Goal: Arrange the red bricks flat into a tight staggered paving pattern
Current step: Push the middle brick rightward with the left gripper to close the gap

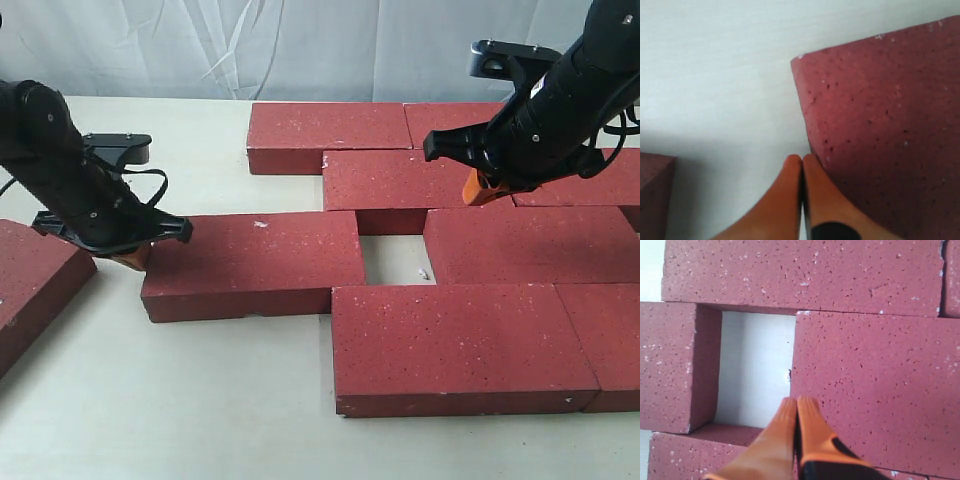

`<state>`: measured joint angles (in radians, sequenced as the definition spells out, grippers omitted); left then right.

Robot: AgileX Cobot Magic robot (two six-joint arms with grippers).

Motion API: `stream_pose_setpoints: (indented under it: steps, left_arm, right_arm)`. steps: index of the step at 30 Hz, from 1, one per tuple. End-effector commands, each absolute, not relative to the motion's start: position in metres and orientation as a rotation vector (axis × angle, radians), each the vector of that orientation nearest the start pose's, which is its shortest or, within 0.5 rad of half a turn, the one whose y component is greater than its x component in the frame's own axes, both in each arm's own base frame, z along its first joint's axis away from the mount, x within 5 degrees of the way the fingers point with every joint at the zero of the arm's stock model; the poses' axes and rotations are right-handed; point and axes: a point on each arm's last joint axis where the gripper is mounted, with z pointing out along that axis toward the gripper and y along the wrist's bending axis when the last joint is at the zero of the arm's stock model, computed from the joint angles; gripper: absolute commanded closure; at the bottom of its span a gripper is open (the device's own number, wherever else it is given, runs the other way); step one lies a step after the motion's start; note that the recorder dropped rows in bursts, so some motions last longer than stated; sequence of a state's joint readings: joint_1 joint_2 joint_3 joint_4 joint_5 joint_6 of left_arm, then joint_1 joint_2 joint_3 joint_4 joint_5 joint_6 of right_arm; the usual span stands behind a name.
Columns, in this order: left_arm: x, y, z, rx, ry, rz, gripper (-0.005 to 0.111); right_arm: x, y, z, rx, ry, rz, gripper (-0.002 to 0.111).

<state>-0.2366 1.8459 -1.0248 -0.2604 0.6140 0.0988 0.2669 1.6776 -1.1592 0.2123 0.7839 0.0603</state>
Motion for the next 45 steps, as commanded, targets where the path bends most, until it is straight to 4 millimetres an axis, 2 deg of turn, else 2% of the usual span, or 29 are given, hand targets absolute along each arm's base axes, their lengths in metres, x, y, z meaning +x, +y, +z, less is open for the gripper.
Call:
stream_pose_setpoints:
  steps: [1,11,18,23,32,40,45]
  left_arm:
    - [0.325,-0.099,0.149,0.208,2.882,-0.363,0.107]
    - [0.325,-0.108,0.151,0.219,2.844,-0.501,0.107]
    - [0.326,-0.108,0.146,0.215,2.86,-0.501,0.107]
    - [0.326,-0.103,0.142,0.27,2.875,-0.428,0.107]
    - [0.326,-0.09,0.14,0.117,2.943,-0.284,0.107]
    - [0.331,-0.096,0.146,0.037,2.922,-0.362,0.107]
    - [0.331,-0.099,0.145,0.044,2.919,-0.403,0.107]
  right_arm:
    - [0.324,0.101,0.236,-0.118,2.774,0.329,0.109]
    - [0.323,0.101,0.236,-0.116,2.776,0.332,0.109]
    - [0.323,0.101,0.236,-0.116,2.776,0.332,0.109]
    - [0.323,0.101,0.236,-0.116,2.776,0.332,0.109]
    - [0.324,0.101,0.236,-0.121,2.773,0.324,0.109]
    - [0.326,0.101,0.236,-0.115,2.748,0.328,0.109]
    - [0.327,0.101,0.237,-0.113,2.738,0.328,0.109]
